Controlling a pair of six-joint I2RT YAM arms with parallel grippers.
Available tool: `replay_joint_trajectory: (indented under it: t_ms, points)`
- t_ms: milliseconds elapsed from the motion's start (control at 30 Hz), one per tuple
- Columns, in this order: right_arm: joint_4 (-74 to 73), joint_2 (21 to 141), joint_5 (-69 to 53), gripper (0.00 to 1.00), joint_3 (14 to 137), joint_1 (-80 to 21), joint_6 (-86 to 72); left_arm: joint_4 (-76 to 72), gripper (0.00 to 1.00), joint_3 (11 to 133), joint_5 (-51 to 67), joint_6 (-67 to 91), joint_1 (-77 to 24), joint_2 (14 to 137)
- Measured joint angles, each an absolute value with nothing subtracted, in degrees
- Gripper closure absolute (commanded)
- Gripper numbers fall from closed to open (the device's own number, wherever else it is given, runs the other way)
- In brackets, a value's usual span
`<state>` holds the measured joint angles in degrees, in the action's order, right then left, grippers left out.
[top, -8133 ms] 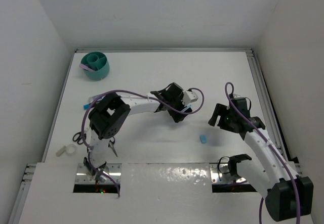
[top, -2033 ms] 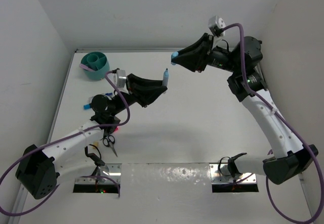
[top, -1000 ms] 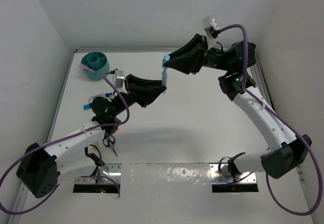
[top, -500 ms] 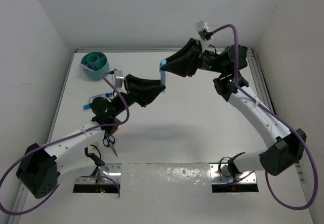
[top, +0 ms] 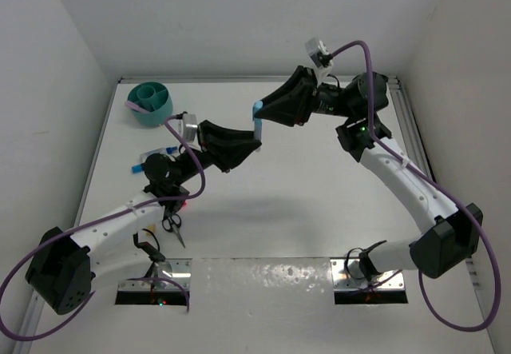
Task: Sort the stationery into containers
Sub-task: Close the pen cap on the pen.
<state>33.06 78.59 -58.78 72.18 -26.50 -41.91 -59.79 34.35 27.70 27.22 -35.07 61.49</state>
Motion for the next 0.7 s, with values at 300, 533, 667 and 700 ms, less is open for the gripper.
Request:
replay_joint_trajectory:
  t_ms: [300, 533, 667, 700]
  points:
    - [42.63, 75.83, -58.37, 1.00, 63.99, -27.22, -45.76, -58.02, 1.00, 34.33, 33.95, 28.80, -34.11, 61.52]
    - [42.83, 74.59, -59.00, 1.00, 62.78, -27.31, -46.02, -58.33, 1.00, 34.33, 36.23, 29.30, -34.02, 61.52]
    - [39.09, 74.02, -60.05, 1.00, 63.35, -27.49, -43.13, -58.02, 1.00, 34.33, 37.87, 29.69, -33.63, 61.52]
    - [37.71, 73.84, -60.40, 1.00, 63.64, -27.49, -42.13, -57.95, 1.00, 34.33, 38.48, 29.85, -33.36, 61.52]
